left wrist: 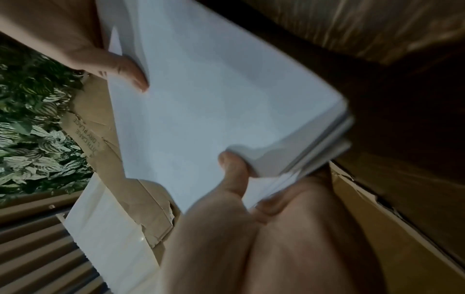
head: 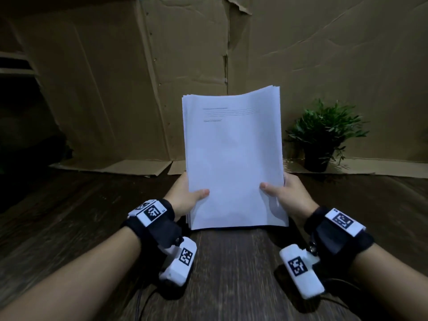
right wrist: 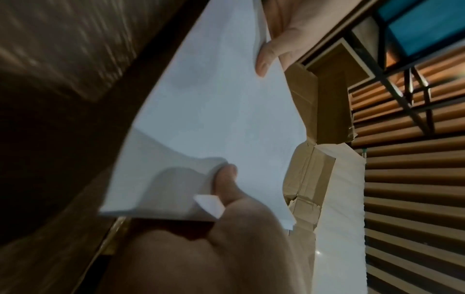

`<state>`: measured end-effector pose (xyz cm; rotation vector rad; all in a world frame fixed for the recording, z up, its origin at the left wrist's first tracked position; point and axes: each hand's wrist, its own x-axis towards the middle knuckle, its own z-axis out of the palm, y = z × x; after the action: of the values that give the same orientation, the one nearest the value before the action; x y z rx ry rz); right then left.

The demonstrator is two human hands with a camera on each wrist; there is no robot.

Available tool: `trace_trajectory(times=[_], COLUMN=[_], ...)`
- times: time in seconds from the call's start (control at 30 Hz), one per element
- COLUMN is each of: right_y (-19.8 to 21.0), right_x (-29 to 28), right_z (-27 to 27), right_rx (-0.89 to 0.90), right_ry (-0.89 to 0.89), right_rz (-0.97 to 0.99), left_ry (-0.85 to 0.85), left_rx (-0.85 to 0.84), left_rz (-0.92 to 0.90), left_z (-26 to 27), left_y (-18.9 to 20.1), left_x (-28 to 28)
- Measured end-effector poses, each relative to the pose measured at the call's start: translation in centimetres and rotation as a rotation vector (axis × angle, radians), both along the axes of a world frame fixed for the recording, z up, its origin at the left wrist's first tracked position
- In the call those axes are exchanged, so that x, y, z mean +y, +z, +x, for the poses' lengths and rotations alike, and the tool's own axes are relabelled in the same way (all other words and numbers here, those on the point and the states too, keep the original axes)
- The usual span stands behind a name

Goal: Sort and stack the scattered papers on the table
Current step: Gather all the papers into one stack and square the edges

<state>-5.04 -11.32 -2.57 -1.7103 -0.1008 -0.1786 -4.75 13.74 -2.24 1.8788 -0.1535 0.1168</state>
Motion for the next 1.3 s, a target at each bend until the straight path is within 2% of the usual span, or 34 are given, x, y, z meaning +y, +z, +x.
trace_trajectory(times=[0.13,0.23,0.4,0.5,0.6,0.67,0.8,0.87,0.97,1.03,1.17,1.3], right_y=[0.5,0.6,0.6,1.6,1.9,1.7,1.3,0.9,0.5,0.3,-0.2,0.4], right_x=[-0.4,0.1,0.2,-0.1,-0.3,-0.5,-1.4,-1.6,-1.3,-1.4,-1.7,-1.9], right_z=[-0.3,-1.2,-1.1,-1.3,-0.6,-0.3,0.1,0.5,0.7,0.8,-1.1,-1.4], right_rx=[0.037,0.04,-0.054,-0.072,0.011,0.112,0.362,0.433,0.455,0.454,0.51,0.625], right_ry=[0.164,0.235,0.168,0.159,0.152,0.17,0.25,0.236,0.233,0.256,0.343,0.35], right_rz=[0.168,0.208,0.159,0.118,0.073,0.026,-0.193,-0.311,-0.399,-0.431,-0.465,-0.58], left_ry=[0.048,0.029,-0.091,-0.058,0.018,0.002,0.014,0.051,0.092,0.047,-0.063,-0.112], left_rx=[-0.042,-0.079,-0.029,-0.074,-0.083,-0.027,0.212,0.304,0.297,0.281,0.366,0.382], left_rz=[-0.18,-0.193,-0.287,-0.29,-0.239,-0.189,0.017,0.15,0.334,0.466,0.983,1.213], left_z=[-0.3,-0.8,-2.5,-3.0,-2.5,-2.3,-1.5,-1.2,-0.9,-0.9,-0.8,-0.9], left_y=[0.2,0.6,0.3,0.3,0.6,0.9,0.5,-0.3,-0.5,0.2,0.8,1.0], left_x=[0.4,0.7,0.2,-0.4,-0.9,-1.2,-1.1,-0.8,-0.7,-0.9,-1.5,-1.7])
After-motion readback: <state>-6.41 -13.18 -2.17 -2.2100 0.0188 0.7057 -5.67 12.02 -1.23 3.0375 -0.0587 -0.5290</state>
